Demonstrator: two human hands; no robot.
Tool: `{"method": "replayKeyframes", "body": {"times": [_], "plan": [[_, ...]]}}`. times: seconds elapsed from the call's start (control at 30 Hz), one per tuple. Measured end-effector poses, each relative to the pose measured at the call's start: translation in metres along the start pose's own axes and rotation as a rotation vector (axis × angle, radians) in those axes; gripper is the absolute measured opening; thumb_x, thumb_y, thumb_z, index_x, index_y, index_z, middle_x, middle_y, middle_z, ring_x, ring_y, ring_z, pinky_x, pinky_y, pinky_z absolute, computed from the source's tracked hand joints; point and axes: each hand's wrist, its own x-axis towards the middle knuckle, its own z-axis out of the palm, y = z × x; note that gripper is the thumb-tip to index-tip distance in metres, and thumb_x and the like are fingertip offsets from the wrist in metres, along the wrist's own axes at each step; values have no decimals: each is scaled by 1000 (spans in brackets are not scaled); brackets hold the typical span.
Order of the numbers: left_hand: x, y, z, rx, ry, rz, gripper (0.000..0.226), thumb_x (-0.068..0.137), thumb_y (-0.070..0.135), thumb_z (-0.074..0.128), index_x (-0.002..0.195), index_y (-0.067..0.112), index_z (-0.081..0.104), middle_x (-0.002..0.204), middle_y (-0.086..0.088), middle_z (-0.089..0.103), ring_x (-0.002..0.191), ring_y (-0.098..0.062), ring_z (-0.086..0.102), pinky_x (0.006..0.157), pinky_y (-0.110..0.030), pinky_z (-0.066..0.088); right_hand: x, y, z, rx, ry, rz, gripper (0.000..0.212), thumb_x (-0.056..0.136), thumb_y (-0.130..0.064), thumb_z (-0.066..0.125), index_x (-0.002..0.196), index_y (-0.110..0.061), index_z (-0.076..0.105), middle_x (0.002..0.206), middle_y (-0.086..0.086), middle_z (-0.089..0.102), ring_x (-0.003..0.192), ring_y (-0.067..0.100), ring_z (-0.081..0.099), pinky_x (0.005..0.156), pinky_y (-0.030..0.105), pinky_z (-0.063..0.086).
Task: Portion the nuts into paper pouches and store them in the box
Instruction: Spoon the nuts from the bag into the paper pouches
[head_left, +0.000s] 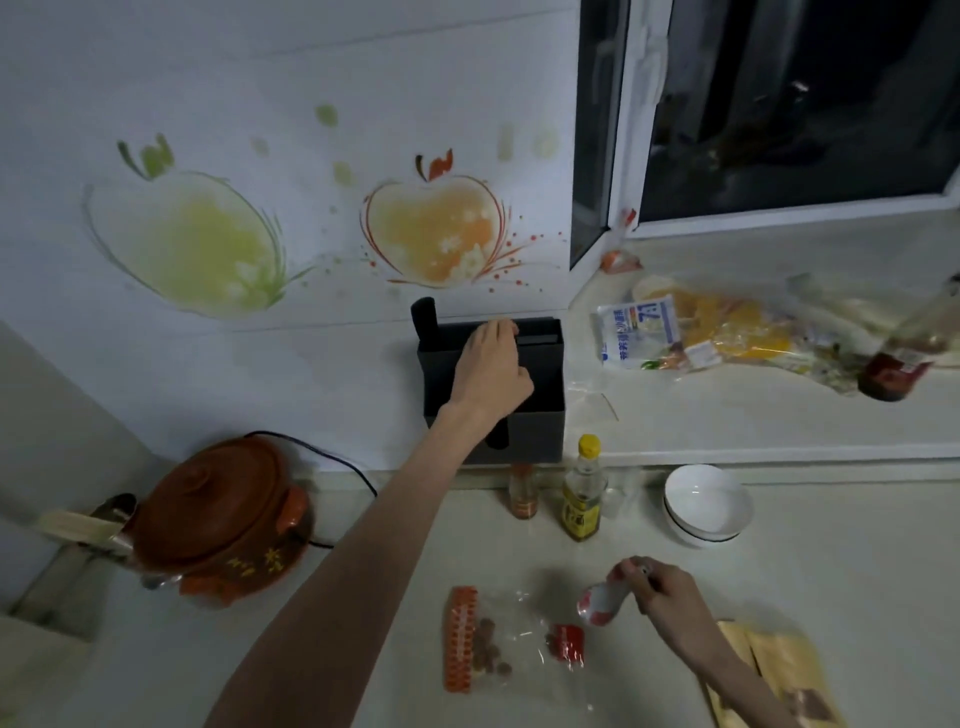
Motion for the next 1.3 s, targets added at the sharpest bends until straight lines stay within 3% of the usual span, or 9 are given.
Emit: {"method": "replayKeyframes", "body": {"times": [0.17, 0.3, 0.37, 0.5, 0.67, 0.8, 1.0, 1.2, 1.3], "plan": [[15, -7, 1, 213, -160, -54, 50, 84, 17, 55, 130, 3, 42, 103, -13, 63, 97, -30, 58, 99, -42, 41, -6, -11, 7, 43, 53, 11, 27, 95, -11, 54, 74, -9, 72, 51, -11, 59, 52, -7, 53, 57, 10, 38], [23, -7, -9, 209, -239, -68, 19, 82, 16, 53, 99, 9, 55, 83, -8, 61, 76, -27, 55, 78, -37, 41, -13, -16, 9, 51, 88, 23, 28, 95, -10, 53, 74, -7, 70, 49, -15, 59, 52, -6, 52, 56, 10, 37], [25, -8, -13, 226, -286, -82, 5, 80, 15, 53, 79, 10, 54, 70, -4, 52, 66, -25, 51, 83, -40, 44, -16, -17, 10, 40, 107, 31, 28, 95, -10, 53, 73, -7, 70, 50, -18, 59, 51, -6, 52, 56, 9, 36], [26, -8, -14, 210, -295, -96, 22, 76, 10, 53, 60, 13, 40, 60, -3, 44, 65, -28, 54, 90, -45, 43, -21, -18, 13, 7, 119, 52, 29, 95, -11, 52, 73, -10, 71, 51, -21, 60, 53, -7, 53, 57, 10, 37], [21, -12, -7, 108, -175, -64, 4, 77, 6, 55, 74, 7, 57, 78, -9, 58, 84, -29, 55, 93, -45, 41, -26, -20, 18, -23, 138, 74, 29, 96, -12, 52, 74, -9, 72, 47, -23, 57, 52, -8, 53, 57, 10, 38], [12, -18, -9, 16, 218, 95, 35, 82, 0, 53, 114, 6, 66, 114, -7, 65, 110, -25, 52, 93, -37, 45, -24, -23, 20, -28, 130, 91, 30, 95, -14, 53, 72, -13, 71, 47, -21, 58, 50, -5, 51, 56, 12, 38], [-11, -3, -45, -222, 696, 338, 24, 84, -7, 59, 99, 5, 73, 103, -3, 70, 100, -19, 61, 90, -23, 47, -20, -34, 18, 7, 149, 76, 33, 96, -16, 53, 70, -12, 73, 50, -15, 61, 53, -8, 54, 56, 9, 38], [-41, 15, -51, -858, 541, 88, 38, 84, 1, 69, 112, 22, 55, 85, 7, 68, 79, -3, 66, 72, -17, 55, -23, -59, 2, 34, 191, 16, 39, 97, -20, 51, 64, -15, 72, 63, -2, 68, 59, -1, 57, 61, 14, 40], [-54, 13, -31, -776, 474, 24, 29, 84, 6, 70, 108, 20, 61, 73, 8, 64, 68, -5, 64, 65, -22, 56, -27, -80, -11, 17, 260, -71, 39, 97, -21, 49, 62, -16, 65, 64, 0, 66, 63, 6, 58, 62, 16, 40]]}}
